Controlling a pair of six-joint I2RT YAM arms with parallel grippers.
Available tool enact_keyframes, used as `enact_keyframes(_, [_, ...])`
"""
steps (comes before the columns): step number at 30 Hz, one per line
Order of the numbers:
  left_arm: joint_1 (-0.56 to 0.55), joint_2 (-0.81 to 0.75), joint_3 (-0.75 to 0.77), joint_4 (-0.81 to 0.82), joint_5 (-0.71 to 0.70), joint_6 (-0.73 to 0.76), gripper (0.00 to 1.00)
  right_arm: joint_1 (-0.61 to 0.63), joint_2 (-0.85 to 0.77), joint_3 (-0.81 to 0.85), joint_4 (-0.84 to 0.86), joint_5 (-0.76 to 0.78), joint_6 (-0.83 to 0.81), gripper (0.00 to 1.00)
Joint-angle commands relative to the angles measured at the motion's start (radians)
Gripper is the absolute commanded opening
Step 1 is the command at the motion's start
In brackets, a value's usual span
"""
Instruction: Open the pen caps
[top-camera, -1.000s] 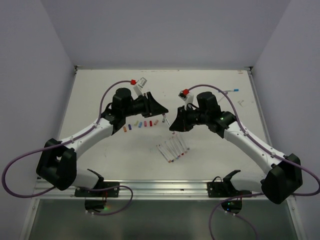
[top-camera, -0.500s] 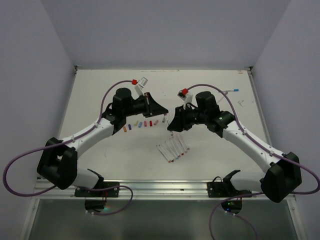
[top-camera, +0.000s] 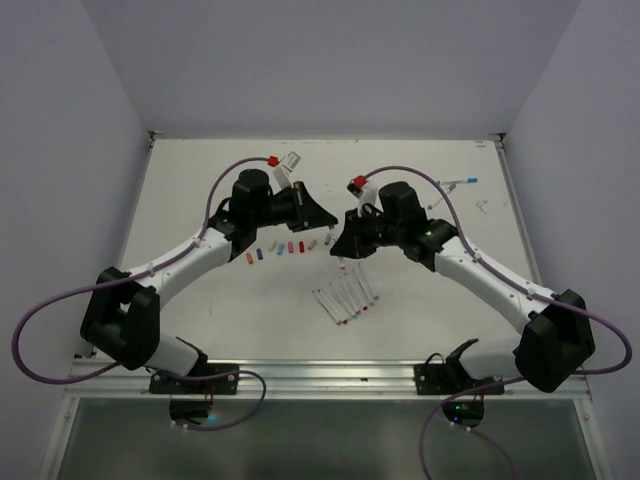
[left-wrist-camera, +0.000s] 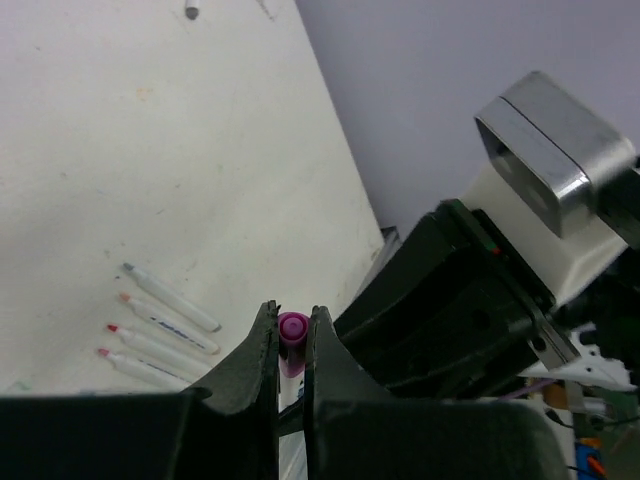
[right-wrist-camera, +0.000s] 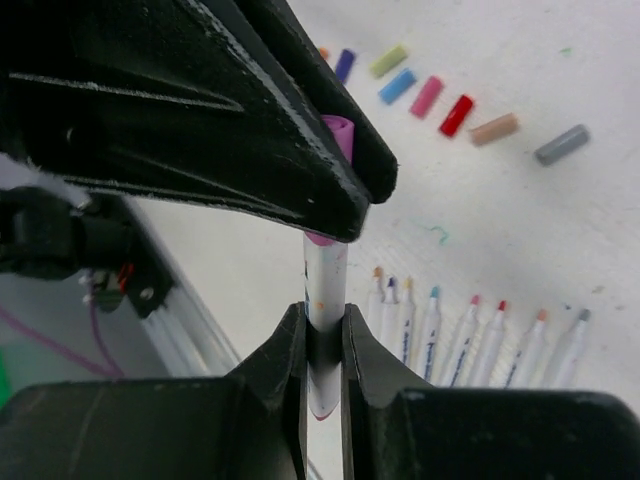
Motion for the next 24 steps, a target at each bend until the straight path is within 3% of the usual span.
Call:
enact_keyframes(1, [-0.024, 0.059, 0.194, -0.308, -0.187, 0.174, 0.0, 0.067, 0.011, 0.071, -0.073, 0.371, -0.032, 0.0])
enact_keyframes(2, [-0.038, 0.101, 0.23, -0.361, -0.233, 0.199, 0.0, 0.107, 0.025, 0.075, -0.092, 0.559, -0.032, 0.0])
enact_keyframes(6, [-0.069, 0.181, 0.338, -0.473, -0.369, 0.23, 0.0, 0.211, 0.077, 0.101, -0.184, 0.903, -0.056, 0.0])
enact_keyframes(9, [-0.087, 0.241, 0.4, -0.471, -0.352, 0.233, 0.0, 0.239, 0.088, 0.097, -0.207, 1.007, -0.043, 0.0])
enact_keyframes(13, [-0.092, 0.303, 0.415, -0.473, -0.348, 0.253, 0.0, 0.215, 0.077, 0.077, -0.24, 1.026, -0.026, 0.0])
enact_keyframes(19, [-0.11, 0.384, 0.386, -0.446, -0.356, 0.269, 0.0, 0.04, 0.054, -0.029, -0.239, 0.767, -0.055, 0.0])
enact_keyframes(24, [-0.132, 0.456, 0.444, -0.463, -0.39, 0.292, 0.0, 0.02, 0.082, -0.067, -0.221, 0.739, -0.076, 0.0])
